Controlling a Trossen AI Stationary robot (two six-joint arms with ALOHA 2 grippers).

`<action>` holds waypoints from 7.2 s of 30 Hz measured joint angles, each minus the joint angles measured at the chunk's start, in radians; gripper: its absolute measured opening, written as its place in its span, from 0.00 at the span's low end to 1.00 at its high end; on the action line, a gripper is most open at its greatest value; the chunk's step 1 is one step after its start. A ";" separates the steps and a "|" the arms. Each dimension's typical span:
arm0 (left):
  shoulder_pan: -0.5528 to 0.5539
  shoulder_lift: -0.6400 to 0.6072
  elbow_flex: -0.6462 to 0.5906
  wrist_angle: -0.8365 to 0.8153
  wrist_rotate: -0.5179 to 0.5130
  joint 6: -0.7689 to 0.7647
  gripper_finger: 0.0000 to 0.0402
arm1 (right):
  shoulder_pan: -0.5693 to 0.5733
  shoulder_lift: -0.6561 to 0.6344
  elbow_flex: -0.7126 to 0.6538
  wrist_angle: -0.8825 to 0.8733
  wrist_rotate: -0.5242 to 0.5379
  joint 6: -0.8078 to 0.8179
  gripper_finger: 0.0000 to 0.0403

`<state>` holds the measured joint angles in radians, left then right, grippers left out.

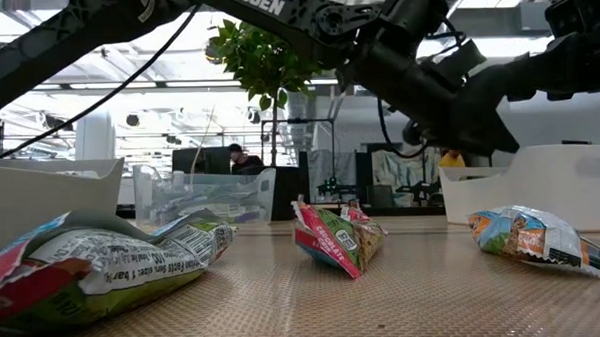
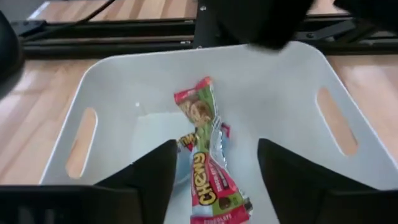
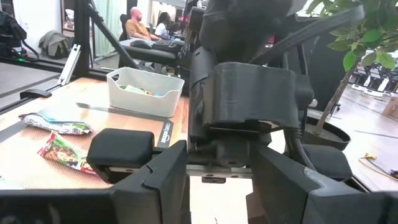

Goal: Pick and place Granola Bars by type
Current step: Put the red granola bar into the white bin

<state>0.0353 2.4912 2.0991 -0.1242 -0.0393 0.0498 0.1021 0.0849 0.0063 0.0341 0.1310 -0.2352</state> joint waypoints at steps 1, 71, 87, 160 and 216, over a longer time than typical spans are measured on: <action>0.000 0.000 0.000 -0.012 0.000 -0.003 0.56 | 0.000 0.000 0.000 0.000 0.000 0.000 0.42; -0.430 -0.148 -0.158 -0.800 -0.208 -1.261 0.52 | 0.000 0.000 0.000 0.000 0.000 0.000 0.42; -0.430 -0.141 -0.231 -0.712 -0.212 -1.264 0.52 | 0.000 0.000 0.000 0.000 0.000 0.000 0.42; 0.004 -0.115 -0.211 0.191 -0.100 -0.218 0.49 | 0.000 0.006 0.000 0.000 0.000 0.000 0.42; -0.585 -0.556 -0.813 -0.342 -0.097 -1.031 0.73 | 0.000 0.006 0.000 0.000 0.000 0.000 0.42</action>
<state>-0.5497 1.9350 1.2865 -0.4659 -0.1363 -0.9810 0.1023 0.0910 0.0064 0.0344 0.1313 -0.2352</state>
